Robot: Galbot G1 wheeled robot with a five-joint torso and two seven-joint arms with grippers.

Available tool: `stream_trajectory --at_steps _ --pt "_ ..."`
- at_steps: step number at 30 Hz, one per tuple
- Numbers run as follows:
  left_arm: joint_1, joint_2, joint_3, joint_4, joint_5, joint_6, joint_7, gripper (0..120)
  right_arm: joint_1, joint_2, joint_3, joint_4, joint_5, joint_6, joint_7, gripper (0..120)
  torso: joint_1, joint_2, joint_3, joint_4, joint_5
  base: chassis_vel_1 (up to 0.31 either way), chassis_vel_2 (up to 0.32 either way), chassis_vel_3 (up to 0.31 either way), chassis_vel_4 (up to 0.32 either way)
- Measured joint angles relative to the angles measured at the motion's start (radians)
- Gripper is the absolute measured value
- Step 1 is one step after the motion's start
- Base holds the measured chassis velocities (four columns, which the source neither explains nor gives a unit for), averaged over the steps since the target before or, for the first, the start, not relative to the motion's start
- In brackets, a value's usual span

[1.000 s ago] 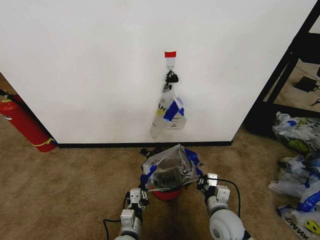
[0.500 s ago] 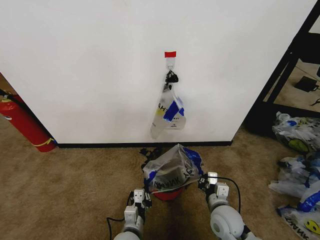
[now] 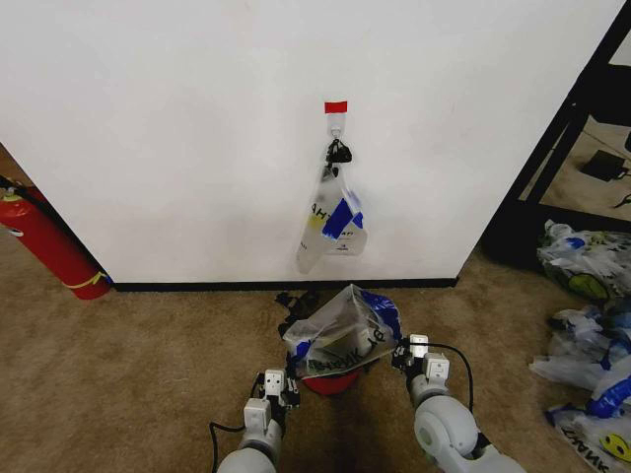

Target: Pick up the garbage bag from the wall and place it over the trash bin.

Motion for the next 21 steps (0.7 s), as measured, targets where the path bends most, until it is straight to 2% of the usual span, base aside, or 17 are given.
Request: stream_trajectory --at_steps 1,3,5,8,10,13,16,19,20,21 --pt "0.008 0.004 -0.003 -0.007 0.018 -0.007 0.004 22 -0.009 -0.003 0.001 0.010 -0.005 0.009 0.000 10 0.000 0.000 0.000 0.0000 0.0000 0.000 0.000 0.000 0.000" --pt "0.012 0.005 -0.005 -0.011 0.027 -0.010 0.005 23 -0.014 -0.005 0.003 0.015 -0.007 0.013 -0.001 13 0.000 0.000 0.000 0.0000 0.0000 0.000 0.000 0.000 0.000" --pt "0.034 0.015 -0.015 -0.036 0.081 -0.027 0.011 35 -0.047 -0.016 0.014 0.047 -0.022 0.044 -0.009 23 0.000 0.000 0.000 -0.0001 0.0000 0.000 0.000 0.000 0.000" --pt "0.054 0.027 -0.023 -0.068 0.127 -0.038 0.012 47 -0.075 -0.027 0.030 0.076 -0.027 0.070 -0.018 36 0.000 0.000 0.000 -0.0002 0.0000 0.000 0.000 0.000 0.000" --pt "0.058 0.031 -0.024 -0.074 0.131 -0.039 0.012 49 -0.079 -0.028 0.033 0.081 -0.027 0.074 -0.019 38 0.000 0.000 0.000 -0.0001 0.0000 0.000 0.000 0.000 0.000" --pt "0.097 0.057 -0.039 -0.124 0.153 -0.040 0.011 66 -0.109 -0.036 0.054 0.107 -0.028 0.103 -0.040 54 0.000 0.000 0.000 -0.0001 0.0000 0.000 0.000 0.000 0.000" --pt "0.119 0.066 -0.043 -0.141 0.160 -0.049 0.014 72 -0.122 -0.038 0.064 0.110 -0.025 0.125 -0.063 61 0.000 0.000 0.000 -0.0001 0.0000 0.000 0.000 0.000 0.000" --pt "0.154 0.076 -0.054 -0.148 0.183 -0.122 0.066 87 -0.144 -0.038 0.085 0.107 -0.011 0.188 -0.116 76 0.000 0.000 0.000 0.0000 0.0000 0.000 0.000 0.000 0.000" --pt "0.154 0.076 -0.054 -0.148 0.183 -0.122 0.066 87 -0.144 -0.038 0.085 0.107 -0.011 0.188 -0.116 76 0.000 0.000 0.000 0.0000 0.0000 0.000 0.000 0.000 0.000" --pt "0.159 0.077 -0.056 -0.149 0.183 -0.141 0.081 90 -0.149 -0.037 0.089 0.106 -0.003 0.206 -0.130 81 0.000 0.000 0.000 -0.0001 0.0000 0.000 0.000 0.000 0.000"
